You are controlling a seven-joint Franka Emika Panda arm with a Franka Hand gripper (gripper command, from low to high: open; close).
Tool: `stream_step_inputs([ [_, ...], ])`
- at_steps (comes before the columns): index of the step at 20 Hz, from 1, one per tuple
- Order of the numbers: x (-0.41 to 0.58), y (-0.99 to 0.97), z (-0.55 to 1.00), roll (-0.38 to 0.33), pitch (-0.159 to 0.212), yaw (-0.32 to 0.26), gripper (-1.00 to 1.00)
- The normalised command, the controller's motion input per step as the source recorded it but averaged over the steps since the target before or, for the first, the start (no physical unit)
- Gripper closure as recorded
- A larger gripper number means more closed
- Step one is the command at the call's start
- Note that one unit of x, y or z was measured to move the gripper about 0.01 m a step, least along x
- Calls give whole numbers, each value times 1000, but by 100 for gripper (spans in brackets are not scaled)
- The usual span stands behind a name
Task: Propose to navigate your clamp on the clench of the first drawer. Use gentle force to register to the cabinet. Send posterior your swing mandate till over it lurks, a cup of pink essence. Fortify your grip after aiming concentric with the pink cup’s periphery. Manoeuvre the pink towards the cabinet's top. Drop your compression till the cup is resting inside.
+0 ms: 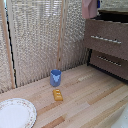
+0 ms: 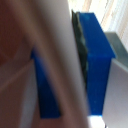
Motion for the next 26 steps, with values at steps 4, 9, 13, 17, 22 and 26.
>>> stream_step_inputs([
  [4,367,-663,1000,2,39,-125,100],
  [9,102,-762,913,51,66,-90,100],
  [13,0,-793,451,91,74,-68,100],
  [17,0,-820,85,91,83,-51,100],
  [22,46,-602,-76,69,82,-12,100],
  [26,70,-587,-50,40,47,-1,100],
])
